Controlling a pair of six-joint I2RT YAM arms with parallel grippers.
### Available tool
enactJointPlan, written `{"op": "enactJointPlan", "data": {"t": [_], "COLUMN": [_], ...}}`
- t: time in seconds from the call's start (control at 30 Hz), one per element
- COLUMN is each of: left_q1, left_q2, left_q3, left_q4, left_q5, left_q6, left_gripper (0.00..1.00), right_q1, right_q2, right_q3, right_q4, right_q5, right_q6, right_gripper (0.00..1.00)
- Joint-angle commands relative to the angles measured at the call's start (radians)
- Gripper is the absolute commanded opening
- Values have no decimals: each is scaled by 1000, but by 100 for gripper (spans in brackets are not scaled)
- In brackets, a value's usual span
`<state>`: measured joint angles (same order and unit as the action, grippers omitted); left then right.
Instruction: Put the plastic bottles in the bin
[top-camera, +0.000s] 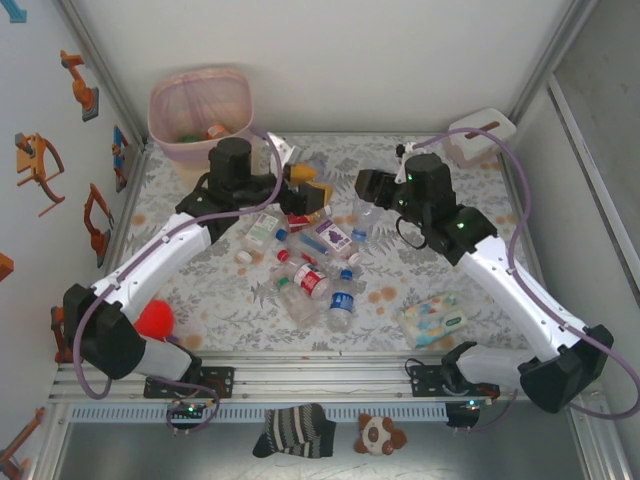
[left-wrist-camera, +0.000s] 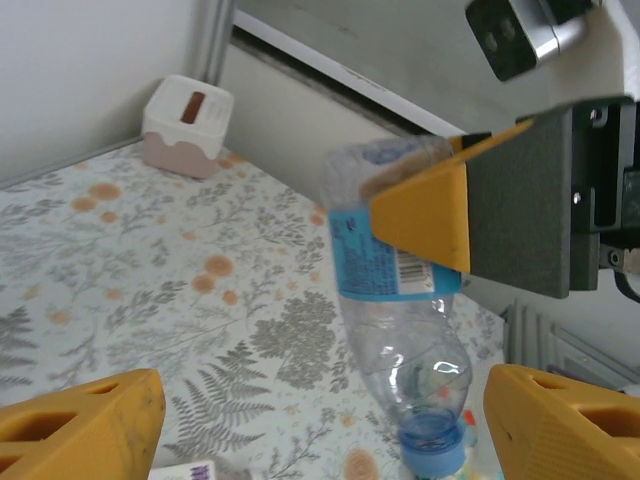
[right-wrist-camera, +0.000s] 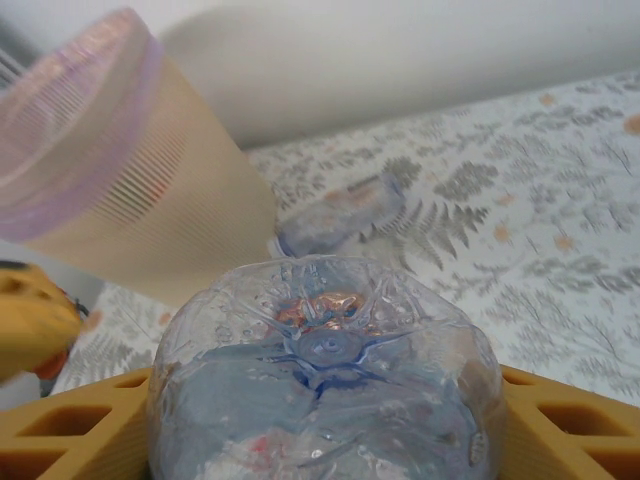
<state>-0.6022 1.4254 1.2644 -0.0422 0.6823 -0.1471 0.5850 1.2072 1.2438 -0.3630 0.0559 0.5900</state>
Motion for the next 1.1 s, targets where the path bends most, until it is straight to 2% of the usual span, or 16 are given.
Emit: {"op": "enactJointPlan", "data": {"t": [0.0, 0.23, 0.5, 0.6, 0.77, 1.07], "left_q1": [-43, -114, -164, -173, -174, -177], "left_q2": [15, 71, 140, 154, 167, 166], "left_q3": [30, 54, 111, 127, 145, 145], "left_q4": [68, 113, 135, 135, 139, 122], "left_q5": [40, 9, -14, -29, -27, -19], "left_q6": [-1, -28, -36, -34, -40, -34], "left_gripper": [85, 87, 86, 81, 60, 48], "right_q1": [2, 1, 1, 1, 1, 2], "right_q2": [-41, -84, -95, -99, -103, -107], "right_q3": [17, -22, -17, -20, -25, -28], "right_q4": [137, 255, 277, 279, 273, 270], "right_q5": [-19, -51, -74, -77, -67, -63], "right_q6": [-30, -3, 18, 23, 23, 25], "right_gripper": [69, 69, 69, 68, 69, 68]}}
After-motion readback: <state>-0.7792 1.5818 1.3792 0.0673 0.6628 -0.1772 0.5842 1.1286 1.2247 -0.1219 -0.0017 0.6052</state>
